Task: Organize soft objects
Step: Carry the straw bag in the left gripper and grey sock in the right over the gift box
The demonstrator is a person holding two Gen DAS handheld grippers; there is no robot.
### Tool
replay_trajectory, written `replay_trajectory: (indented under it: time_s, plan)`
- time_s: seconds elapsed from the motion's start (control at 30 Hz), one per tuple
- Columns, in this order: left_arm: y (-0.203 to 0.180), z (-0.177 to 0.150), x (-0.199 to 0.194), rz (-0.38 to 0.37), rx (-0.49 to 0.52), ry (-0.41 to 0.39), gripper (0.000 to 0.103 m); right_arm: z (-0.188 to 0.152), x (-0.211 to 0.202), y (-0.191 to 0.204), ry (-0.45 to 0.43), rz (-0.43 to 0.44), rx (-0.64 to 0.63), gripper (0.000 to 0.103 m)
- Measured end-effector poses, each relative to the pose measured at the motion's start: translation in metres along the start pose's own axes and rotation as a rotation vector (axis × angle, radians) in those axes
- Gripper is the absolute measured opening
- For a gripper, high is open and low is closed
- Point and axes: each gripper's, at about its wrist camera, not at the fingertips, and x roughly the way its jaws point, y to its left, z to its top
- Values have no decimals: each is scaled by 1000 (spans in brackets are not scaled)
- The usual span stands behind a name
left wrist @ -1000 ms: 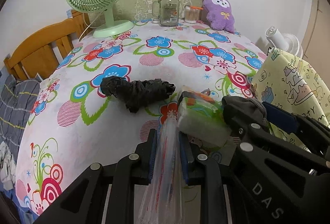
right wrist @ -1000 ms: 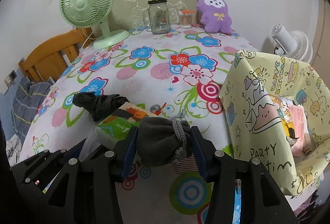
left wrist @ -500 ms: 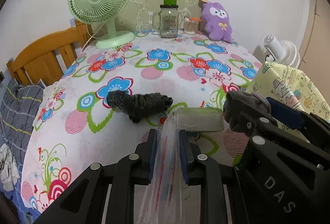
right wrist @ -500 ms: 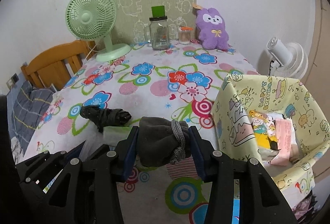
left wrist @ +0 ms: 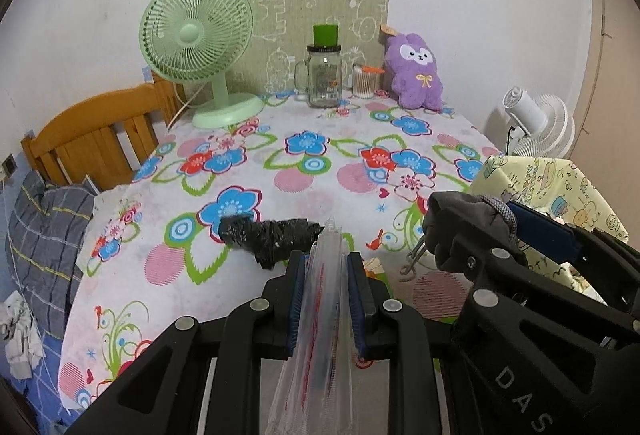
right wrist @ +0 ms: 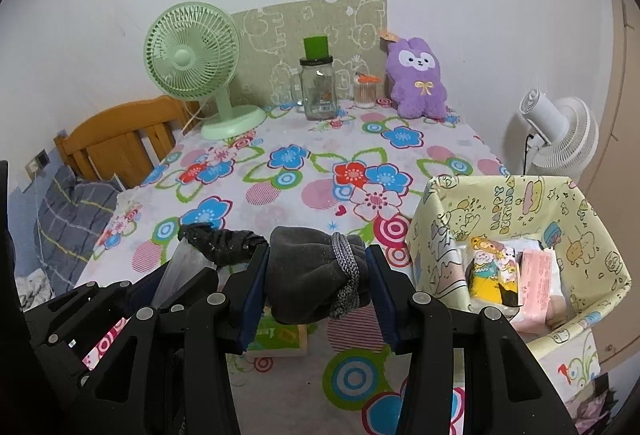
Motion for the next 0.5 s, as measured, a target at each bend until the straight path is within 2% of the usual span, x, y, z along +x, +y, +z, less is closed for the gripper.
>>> replay_trajectory:
  time_s: [0.5]
  plan:
    - [-23,11,-26,12,-10,-72,19,13,-33,-16,-52,22,-20,51]
